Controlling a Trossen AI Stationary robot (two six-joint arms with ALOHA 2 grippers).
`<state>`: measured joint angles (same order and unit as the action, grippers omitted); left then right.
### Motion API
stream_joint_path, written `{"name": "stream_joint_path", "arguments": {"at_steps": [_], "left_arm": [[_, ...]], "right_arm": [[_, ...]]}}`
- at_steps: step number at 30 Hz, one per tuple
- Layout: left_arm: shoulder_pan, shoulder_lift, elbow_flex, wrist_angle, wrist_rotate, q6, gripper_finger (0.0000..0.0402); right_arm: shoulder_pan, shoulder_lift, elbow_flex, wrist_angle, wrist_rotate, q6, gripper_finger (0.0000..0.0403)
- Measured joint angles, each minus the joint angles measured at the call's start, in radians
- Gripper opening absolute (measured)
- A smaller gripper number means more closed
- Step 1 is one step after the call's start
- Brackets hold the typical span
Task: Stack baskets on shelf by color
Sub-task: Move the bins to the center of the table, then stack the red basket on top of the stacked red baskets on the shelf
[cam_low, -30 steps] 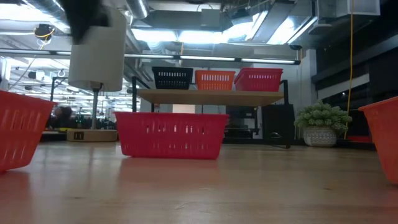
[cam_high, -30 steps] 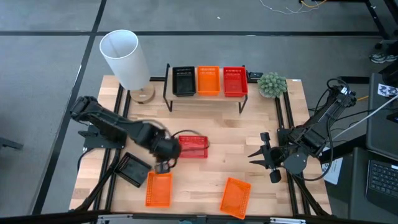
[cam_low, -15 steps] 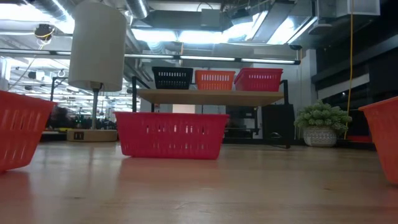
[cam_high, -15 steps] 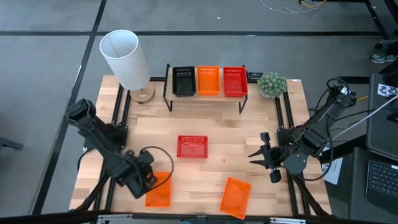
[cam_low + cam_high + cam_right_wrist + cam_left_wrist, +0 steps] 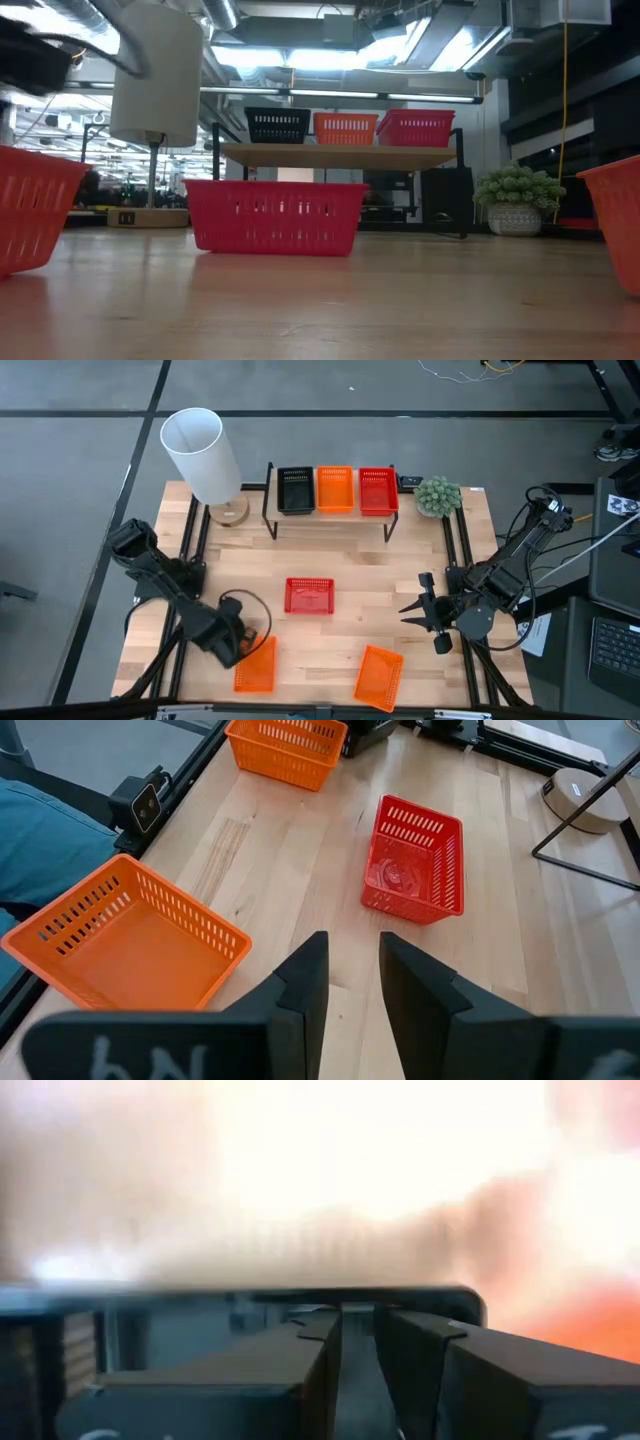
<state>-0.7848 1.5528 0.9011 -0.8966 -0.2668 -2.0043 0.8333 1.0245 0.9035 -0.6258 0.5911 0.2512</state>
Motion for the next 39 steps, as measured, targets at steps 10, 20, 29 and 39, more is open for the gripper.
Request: {"name": "stream_joint_path", "arguments": {"at_steps": [10,20,29,39], "left_arm": [[0.369,0.0,-0.014,0.51,-0.045,0.85,0.0044],[0.519,0.0,-0.014,0.809,-0.028,1.277,0.0041],[0.423,-0.015,-0.014,0.799,-0.014,1.322,0.0041],[0.295,-0.187,-0.014,0.799,-0.288,1.601,0.0041]], "right_arm": [[0.0,0.0,0.0,0.0,0.0,-0.029,0.0091],[0.0,0.0,0.0,0.0,0.0,-0.027,0.0091],[0.0,0.002,0.0,0.031,0.014,-0.017,0.0091],[-0.186,0.118,0.0,0.313,-0.006,0.036,0.0091]]}}
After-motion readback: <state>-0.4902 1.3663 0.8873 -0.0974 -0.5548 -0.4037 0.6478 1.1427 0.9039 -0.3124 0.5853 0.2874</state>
